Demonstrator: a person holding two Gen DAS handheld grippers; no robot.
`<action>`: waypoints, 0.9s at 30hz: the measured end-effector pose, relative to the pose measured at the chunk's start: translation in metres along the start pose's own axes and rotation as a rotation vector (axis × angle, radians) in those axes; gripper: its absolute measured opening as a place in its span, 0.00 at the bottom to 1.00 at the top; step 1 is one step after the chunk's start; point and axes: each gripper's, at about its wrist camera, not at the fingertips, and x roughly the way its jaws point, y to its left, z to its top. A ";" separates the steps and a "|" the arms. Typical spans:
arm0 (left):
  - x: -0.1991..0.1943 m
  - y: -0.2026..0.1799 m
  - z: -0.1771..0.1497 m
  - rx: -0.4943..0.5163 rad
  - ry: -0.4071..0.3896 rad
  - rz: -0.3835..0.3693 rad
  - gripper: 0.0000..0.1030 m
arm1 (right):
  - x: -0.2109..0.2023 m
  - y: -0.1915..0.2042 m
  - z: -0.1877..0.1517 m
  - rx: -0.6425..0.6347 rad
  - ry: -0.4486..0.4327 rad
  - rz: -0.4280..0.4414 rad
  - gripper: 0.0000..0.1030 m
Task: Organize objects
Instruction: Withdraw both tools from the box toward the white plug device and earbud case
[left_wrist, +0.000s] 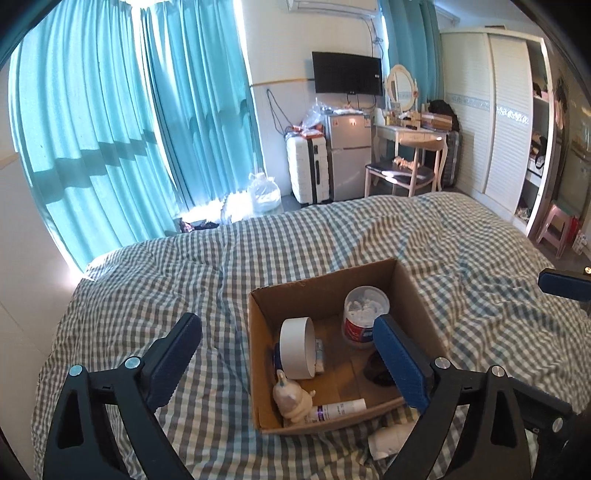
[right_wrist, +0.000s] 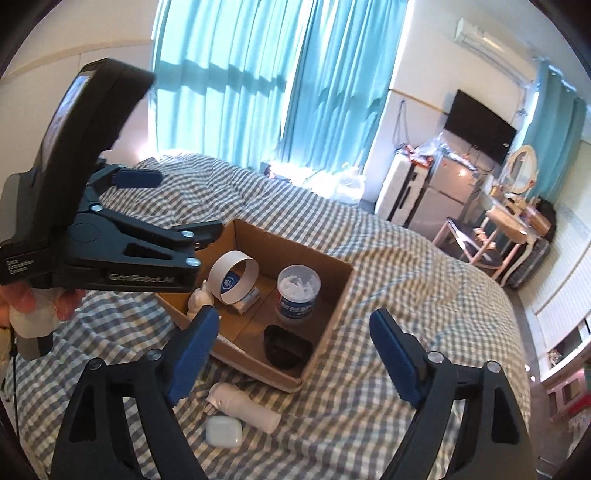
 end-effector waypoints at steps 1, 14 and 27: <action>-0.008 0.000 -0.002 -0.002 -0.009 -0.001 0.96 | -0.007 0.001 -0.001 0.008 -0.003 -0.004 0.85; -0.090 0.007 -0.063 -0.065 -0.100 -0.003 0.97 | -0.071 0.022 -0.038 0.100 -0.063 -0.115 0.95; -0.070 0.017 -0.143 -0.167 0.002 0.023 0.98 | -0.040 0.043 -0.108 0.172 0.003 -0.097 0.95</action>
